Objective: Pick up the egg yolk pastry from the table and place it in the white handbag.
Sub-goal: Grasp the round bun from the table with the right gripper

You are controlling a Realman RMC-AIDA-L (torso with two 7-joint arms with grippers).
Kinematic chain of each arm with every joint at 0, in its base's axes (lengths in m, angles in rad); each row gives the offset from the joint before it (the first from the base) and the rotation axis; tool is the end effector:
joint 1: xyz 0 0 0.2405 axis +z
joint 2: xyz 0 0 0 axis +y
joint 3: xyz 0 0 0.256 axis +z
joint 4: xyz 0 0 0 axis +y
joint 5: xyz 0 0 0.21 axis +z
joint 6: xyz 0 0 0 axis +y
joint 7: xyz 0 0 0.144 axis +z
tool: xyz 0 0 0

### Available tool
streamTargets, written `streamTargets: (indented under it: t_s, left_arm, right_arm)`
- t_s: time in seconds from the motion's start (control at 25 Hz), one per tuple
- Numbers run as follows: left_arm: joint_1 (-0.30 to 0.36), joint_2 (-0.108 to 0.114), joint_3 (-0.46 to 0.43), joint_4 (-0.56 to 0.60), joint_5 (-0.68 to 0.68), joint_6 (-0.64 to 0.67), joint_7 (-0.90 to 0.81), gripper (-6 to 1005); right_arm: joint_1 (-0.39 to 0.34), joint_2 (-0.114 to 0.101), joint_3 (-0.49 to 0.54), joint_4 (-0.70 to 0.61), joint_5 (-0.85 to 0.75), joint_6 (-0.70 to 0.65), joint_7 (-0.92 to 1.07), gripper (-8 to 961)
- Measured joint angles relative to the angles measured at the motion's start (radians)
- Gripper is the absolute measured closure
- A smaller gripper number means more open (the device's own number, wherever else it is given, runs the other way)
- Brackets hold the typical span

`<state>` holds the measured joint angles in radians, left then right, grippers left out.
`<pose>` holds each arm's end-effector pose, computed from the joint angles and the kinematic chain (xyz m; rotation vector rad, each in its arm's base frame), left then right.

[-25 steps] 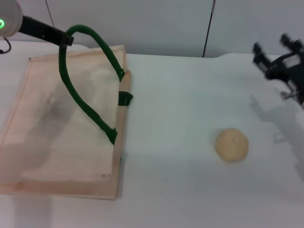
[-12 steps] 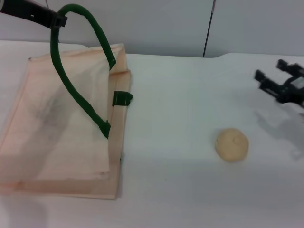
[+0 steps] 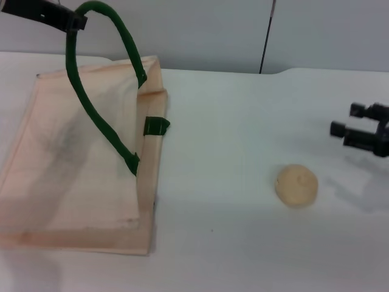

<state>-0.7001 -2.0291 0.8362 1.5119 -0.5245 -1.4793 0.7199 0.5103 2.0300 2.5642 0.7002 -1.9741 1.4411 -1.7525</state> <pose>-0.1664 0.4122 0.1483 -2.1882 -0.8096 -0.0115 0.2898 0.3537 0.0477 -2.4686 0.6435 0.6353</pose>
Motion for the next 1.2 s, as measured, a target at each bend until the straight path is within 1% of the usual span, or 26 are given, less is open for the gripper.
streamTargets:
  t_s: [0.12,0.32,0.44,0.76,1.0,1.16,1.2]
  left_arm:
    - [-0.002,0.001,0.0,0.003,0.0,0.001,-0.001,879]
    - [-0.003,0.002,-0.007,0.004,0.0,0.008,-0.001,879]
    - [-0.003,0.002,-0.003,0.007,0.0,0.01,-0.001,879]
    - [-0.002,0.002,-0.003,0.037,-0.011,-0.005,-0.001,879]
    - [-0.001,0.001,-0.004,0.067,-0.015,-0.023,-0.001,879]
    - [-0.001,0.001,-0.004,0.069,-0.015,-0.025,-0.002,879]
    - [-0.001,0.001,-0.004,0.069,-0.015,-0.025,-0.002,879]
  right_arm:
    - [0.003,0.001,-0.036,-0.011,-0.026,0.023,0.038,183]
    - [0.007,-0.001,-0.202,-0.016,-0.033,-0.008,0.116,177]
    - [0.01,-0.004,-0.252,-0.018,-0.037,-0.04,0.139,173]
    - [0.064,-0.008,-0.268,-0.097,-0.103,-0.095,0.147,163]
    - [0.122,-0.016,-0.241,-0.152,-0.197,-0.11,0.168,155]
    - [0.137,-0.016,-0.239,-0.161,-0.213,-0.119,0.178,150]
    - [0.137,-0.016,-0.239,-0.16,-0.214,-0.12,0.181,135]
